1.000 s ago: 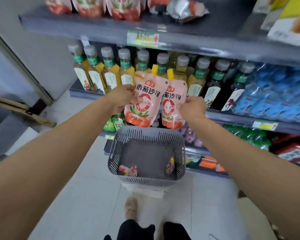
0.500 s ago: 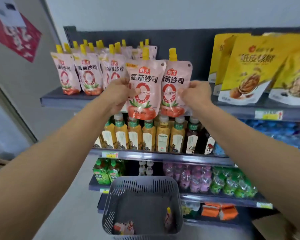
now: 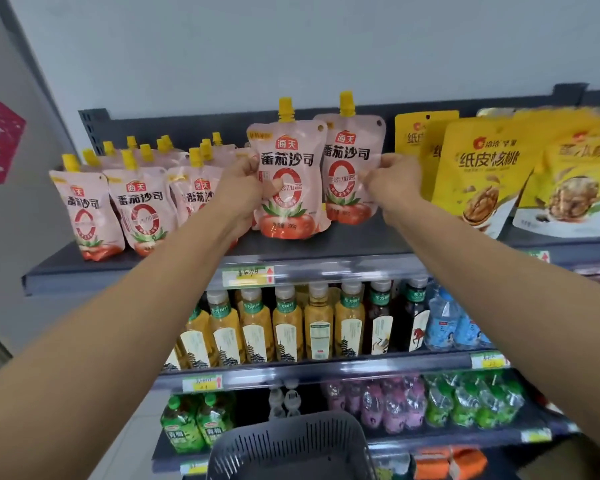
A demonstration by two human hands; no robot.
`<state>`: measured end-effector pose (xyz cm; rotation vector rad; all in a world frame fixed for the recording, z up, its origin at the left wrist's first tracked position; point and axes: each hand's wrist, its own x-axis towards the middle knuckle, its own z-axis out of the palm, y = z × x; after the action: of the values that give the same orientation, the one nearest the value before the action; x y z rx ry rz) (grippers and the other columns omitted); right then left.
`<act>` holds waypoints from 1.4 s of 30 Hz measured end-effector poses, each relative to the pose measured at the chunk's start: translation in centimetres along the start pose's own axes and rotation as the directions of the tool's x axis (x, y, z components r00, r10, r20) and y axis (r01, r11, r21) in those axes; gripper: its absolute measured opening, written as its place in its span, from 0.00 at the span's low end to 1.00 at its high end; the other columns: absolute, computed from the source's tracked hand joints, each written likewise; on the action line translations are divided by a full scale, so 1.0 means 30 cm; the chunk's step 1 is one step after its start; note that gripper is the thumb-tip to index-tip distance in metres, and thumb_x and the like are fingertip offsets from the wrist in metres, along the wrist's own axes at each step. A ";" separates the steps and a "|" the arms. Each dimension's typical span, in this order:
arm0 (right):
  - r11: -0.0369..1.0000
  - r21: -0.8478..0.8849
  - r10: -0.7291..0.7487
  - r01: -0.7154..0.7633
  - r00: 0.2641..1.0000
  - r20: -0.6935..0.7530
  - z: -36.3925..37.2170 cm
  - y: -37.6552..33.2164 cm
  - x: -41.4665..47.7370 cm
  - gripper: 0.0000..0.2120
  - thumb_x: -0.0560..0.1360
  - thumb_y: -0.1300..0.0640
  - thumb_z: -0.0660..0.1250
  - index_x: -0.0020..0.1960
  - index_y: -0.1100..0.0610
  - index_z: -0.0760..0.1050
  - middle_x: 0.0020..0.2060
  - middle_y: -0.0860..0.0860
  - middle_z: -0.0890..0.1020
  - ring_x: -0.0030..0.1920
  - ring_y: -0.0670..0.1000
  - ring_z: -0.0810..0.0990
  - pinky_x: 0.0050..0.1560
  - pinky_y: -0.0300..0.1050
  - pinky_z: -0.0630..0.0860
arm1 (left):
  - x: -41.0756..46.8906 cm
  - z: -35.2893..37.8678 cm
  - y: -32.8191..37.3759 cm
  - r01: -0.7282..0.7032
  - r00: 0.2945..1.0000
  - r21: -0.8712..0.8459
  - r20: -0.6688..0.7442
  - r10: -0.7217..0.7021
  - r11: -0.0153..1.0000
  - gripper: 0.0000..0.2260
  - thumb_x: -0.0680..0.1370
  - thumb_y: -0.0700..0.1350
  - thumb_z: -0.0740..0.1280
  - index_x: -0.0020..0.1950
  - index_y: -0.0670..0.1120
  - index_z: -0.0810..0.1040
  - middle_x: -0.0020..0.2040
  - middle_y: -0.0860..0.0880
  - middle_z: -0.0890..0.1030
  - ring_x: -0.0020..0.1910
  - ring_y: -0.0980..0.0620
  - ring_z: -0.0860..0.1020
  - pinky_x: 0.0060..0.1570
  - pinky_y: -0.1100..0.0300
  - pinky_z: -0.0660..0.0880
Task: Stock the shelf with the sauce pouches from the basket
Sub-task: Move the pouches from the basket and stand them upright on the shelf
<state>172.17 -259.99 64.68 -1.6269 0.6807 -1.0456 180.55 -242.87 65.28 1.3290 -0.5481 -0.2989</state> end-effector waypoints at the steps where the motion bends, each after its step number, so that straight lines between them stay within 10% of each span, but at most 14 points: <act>1: 1.000 0.002 0.005 -0.005 1.000 -0.002 0.004 0.008 0.013 0.05 0.76 0.63 0.66 0.50 0.58 0.79 0.50 0.55 0.84 0.49 0.55 0.83 0.47 0.52 0.83 | 0.012 0.006 -0.007 0.011 1.000 -0.013 0.007 -0.011 1.000 0.14 0.74 0.27 0.63 0.55 0.42 0.74 0.46 0.47 0.82 0.42 0.52 0.82 0.34 0.60 0.80; 11: 0.999 -0.034 0.017 -0.017 1.000 -0.015 0.067 0.076 0.238 0.08 0.76 0.59 0.67 0.40 0.50 0.73 0.49 0.53 0.84 0.49 0.54 0.83 0.42 0.48 0.82 | 0.167 0.049 -0.064 0.051 0.998 -0.033 -0.045 -0.053 0.998 0.12 0.73 0.28 0.64 0.47 0.44 0.74 0.50 0.45 0.81 0.44 0.50 0.81 0.32 0.60 0.79; 18: 0.999 -0.047 0.028 -0.025 0.997 0.075 0.160 0.130 0.435 0.05 0.76 0.61 0.67 0.51 0.57 0.79 0.52 0.55 0.84 0.50 0.56 0.83 0.47 0.53 0.82 | 0.283 0.094 -0.076 0.040 0.992 -0.005 -0.115 -0.041 0.999 0.12 0.73 0.28 0.64 0.47 0.45 0.76 0.45 0.47 0.82 0.43 0.51 0.82 0.33 0.61 0.80; 24: 0.998 -0.059 0.042 -0.035 0.990 0.133 0.258 0.201 0.551 0.08 0.76 0.63 0.64 0.51 0.57 0.81 0.49 0.55 0.84 0.43 0.53 0.83 0.42 0.46 0.82 | 0.351 0.123 -0.113 0.069 0.984 0.035 -0.170 -0.062 0.997 0.12 0.73 0.29 0.65 0.51 0.43 0.75 0.55 0.42 0.81 0.54 0.43 0.80 0.54 0.47 0.78; 42: 0.972 -0.039 0.234 -0.234 0.918 0.319 0.412 0.344 0.702 0.13 0.76 0.68 0.62 0.56 0.57 0.79 0.56 0.55 0.82 0.53 0.53 0.80 0.41 0.42 0.75 | 0.391 0.043 -0.156 0.035 0.977 0.041 -0.213 -0.026 0.999 0.13 0.73 0.29 0.65 0.47 0.47 0.77 0.42 0.50 0.85 0.42 0.52 0.84 0.37 0.58 0.81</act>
<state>193.49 -275.08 60.11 -1.6217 0.6339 -0.5882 190.15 -250.95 63.34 1.3937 -0.3563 -0.1677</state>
